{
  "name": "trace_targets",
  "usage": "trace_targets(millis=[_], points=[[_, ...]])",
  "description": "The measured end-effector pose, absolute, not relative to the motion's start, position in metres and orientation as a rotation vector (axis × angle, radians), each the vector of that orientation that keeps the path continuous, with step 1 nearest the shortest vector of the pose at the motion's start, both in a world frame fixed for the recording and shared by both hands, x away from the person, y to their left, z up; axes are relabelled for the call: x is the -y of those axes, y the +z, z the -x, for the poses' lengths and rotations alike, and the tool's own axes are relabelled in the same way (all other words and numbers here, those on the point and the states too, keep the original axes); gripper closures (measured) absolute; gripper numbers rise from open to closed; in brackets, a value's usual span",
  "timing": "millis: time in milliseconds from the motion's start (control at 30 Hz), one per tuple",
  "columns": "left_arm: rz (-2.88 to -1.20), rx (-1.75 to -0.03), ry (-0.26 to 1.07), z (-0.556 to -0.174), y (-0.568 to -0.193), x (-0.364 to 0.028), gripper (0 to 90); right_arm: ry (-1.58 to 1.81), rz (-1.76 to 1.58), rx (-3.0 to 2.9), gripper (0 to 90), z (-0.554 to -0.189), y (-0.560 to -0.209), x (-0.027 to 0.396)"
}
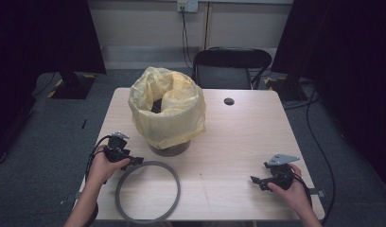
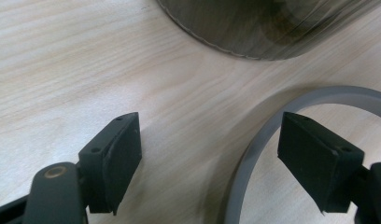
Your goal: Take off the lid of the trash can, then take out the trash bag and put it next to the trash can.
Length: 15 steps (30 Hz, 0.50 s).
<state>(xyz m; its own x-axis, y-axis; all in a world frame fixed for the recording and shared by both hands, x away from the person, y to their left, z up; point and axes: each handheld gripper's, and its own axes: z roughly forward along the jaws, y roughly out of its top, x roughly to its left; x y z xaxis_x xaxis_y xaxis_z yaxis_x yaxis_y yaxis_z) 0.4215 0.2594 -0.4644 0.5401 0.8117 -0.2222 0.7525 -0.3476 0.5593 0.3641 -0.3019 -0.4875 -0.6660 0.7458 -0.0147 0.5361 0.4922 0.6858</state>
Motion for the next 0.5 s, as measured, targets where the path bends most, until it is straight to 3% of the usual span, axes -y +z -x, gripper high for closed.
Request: trace_targets(millis=[500], points=[[-2.154, -1.213, 0.124, -0.411, -0.449, -0.264, 20.5, 0.961, -0.992, -2.542, 15.0, -0.384, -0.466, 0.276]])
